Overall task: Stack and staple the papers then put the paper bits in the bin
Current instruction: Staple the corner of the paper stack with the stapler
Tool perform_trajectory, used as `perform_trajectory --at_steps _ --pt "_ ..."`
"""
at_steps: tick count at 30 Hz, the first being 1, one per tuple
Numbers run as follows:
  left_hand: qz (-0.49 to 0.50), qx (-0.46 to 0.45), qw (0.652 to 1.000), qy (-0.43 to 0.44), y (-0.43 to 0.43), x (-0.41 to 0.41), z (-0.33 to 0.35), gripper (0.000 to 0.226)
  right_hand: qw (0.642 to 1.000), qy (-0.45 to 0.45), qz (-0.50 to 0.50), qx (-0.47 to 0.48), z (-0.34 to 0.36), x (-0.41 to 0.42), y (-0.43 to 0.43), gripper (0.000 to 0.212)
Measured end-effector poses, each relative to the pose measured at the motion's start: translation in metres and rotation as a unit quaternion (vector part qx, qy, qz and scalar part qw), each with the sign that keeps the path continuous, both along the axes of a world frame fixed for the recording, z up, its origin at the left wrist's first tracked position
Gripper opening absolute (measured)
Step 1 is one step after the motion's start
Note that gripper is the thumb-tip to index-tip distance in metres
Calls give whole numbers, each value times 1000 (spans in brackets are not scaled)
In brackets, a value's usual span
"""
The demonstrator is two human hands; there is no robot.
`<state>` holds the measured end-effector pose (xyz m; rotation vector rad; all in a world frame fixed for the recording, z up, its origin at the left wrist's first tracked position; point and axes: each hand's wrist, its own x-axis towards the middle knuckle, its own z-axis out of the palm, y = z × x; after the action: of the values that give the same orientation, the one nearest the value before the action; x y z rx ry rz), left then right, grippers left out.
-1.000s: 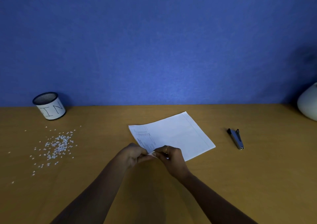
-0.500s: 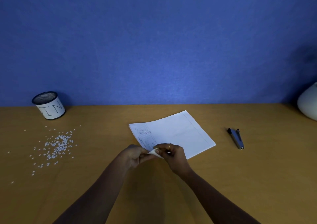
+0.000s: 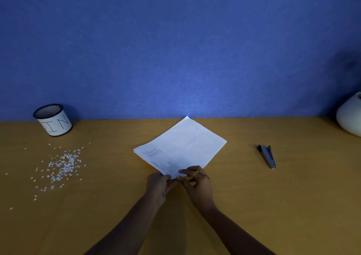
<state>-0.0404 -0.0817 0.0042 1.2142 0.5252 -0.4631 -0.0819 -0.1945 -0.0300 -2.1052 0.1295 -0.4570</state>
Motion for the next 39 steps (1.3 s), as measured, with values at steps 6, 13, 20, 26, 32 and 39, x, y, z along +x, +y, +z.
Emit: perform_trajectory --at_steps 6,13,20,26,32,39 --pt "-2 20 1000 -17 -1 -2 -10 32 957 124 -124 232 -7 -9 6 11" --pt "-14 -16 1000 -1 1 -4 -12 29 794 135 -159 570 -6 -15 18 14" --pt "-17 -23 1000 -5 3 -2 -14 27 719 117 -148 669 -7 -13 26 20" --pt "-31 -10 999 -16 3 -2 -16 28 725 120 -147 662 -10 -10 24 18" --pt "-51 -9 998 -27 4 -3 -19 28 725 128 -148 660 -12 -11 23 20" --pt "-37 19 999 -33 2 -3 -25 27 747 149 -138 633 -12 -9 18 21"
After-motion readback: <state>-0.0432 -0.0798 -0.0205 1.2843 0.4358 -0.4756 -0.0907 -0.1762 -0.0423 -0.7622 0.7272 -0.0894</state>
